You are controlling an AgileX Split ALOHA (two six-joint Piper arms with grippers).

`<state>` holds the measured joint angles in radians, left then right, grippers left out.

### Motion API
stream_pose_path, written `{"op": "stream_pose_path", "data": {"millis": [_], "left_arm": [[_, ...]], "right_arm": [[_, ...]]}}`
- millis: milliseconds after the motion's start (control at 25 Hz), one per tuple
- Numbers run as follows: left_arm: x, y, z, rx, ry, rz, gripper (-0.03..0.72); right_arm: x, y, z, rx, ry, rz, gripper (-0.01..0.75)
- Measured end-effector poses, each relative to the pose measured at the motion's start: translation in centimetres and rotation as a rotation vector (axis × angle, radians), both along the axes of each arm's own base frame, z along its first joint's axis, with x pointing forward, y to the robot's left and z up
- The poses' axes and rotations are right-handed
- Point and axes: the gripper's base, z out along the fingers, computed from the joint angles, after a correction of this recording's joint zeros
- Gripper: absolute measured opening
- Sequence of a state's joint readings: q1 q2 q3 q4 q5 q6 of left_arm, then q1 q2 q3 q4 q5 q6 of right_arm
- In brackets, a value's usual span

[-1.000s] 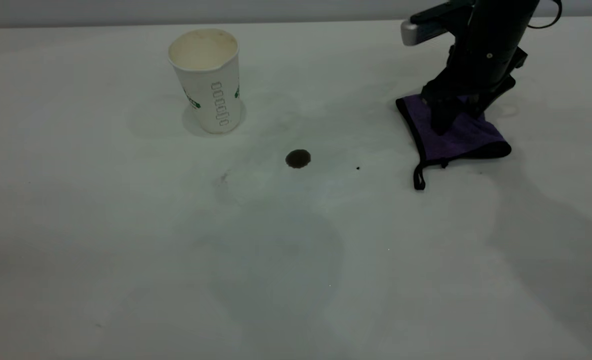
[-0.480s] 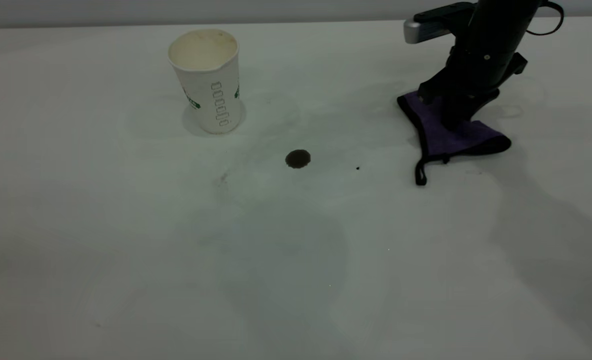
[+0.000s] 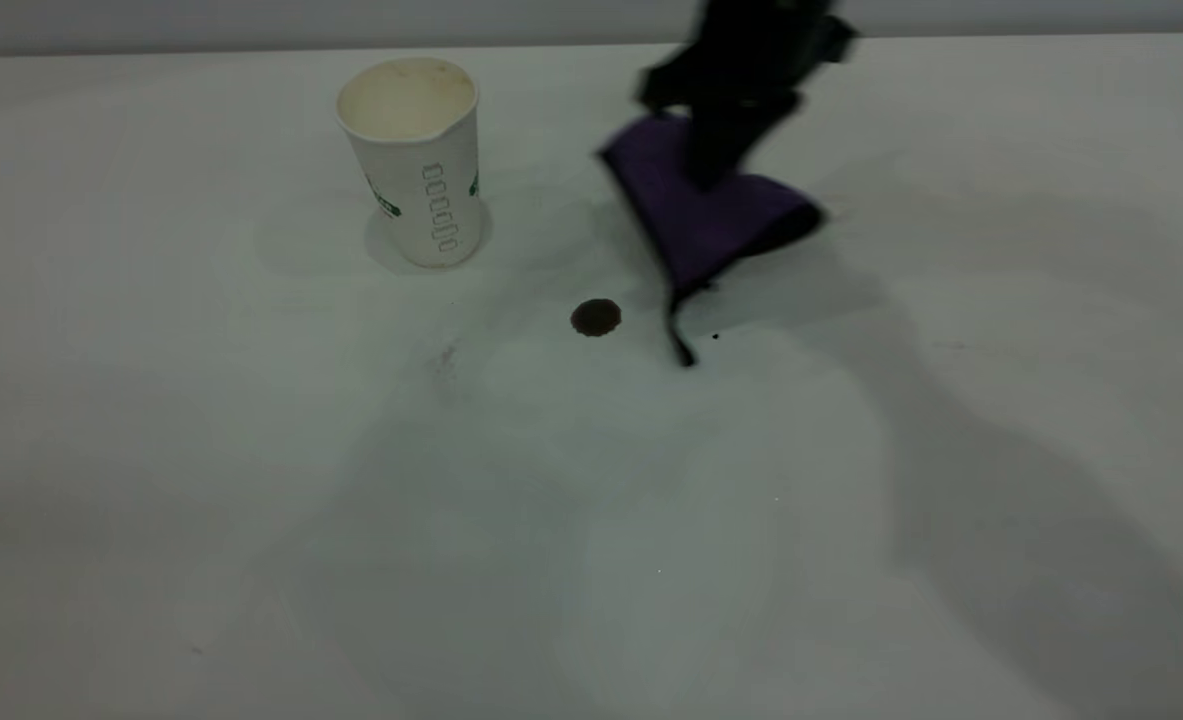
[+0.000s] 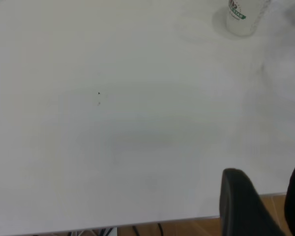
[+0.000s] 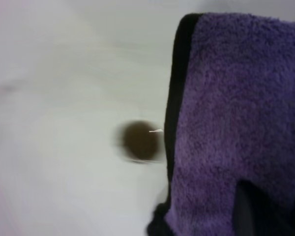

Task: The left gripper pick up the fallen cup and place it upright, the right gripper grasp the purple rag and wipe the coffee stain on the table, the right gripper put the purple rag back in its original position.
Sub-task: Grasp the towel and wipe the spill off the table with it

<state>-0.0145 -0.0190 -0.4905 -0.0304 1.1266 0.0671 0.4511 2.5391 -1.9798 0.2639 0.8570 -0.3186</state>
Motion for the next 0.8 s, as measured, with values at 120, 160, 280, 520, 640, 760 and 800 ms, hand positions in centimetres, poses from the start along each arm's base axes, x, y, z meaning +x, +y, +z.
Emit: {"op": "stream_pose_path", "data": {"millis": [120,160,280,520,640,760,800], "left_arm": [[0.0,0.0,0.0,-0.002,0.0,0.002,0.287],[0.0,0.0,0.0,-0.002,0.0,0.002,0.287],[0.0,0.0,0.0,-0.002,0.0,0.002,0.287],[0.0,0.0,0.0,-0.002,0.0,0.002,0.287],[0.0,0.0,0.0,-0.002,0.0,0.002,0.287],[0.0,0.0,0.0,-0.002,0.0,0.002,0.287],[0.0,0.0,0.0,-0.002,0.0,0.002,0.287]], "right_arm": [[-2.0,3.5,0.1,0.004,0.014,0.046,0.051],[-2.7,4.5,0.0,0.006,0.016,0.059,0.051],[-4.2,7.0,-0.5,0.011,0.017,0.084,0.051],[-5.2,8.4,-4.4,0.008,0.022,0.081,0.051],[-5.1,7.9,-6.5,-0.017,0.016,0.074,0.051],[-4.6,7.2,-7.4,-0.039,0.009,0.041,0.051],[-4.4,6.9,-7.5,-0.055,-0.002,0.033,0.051]]}}
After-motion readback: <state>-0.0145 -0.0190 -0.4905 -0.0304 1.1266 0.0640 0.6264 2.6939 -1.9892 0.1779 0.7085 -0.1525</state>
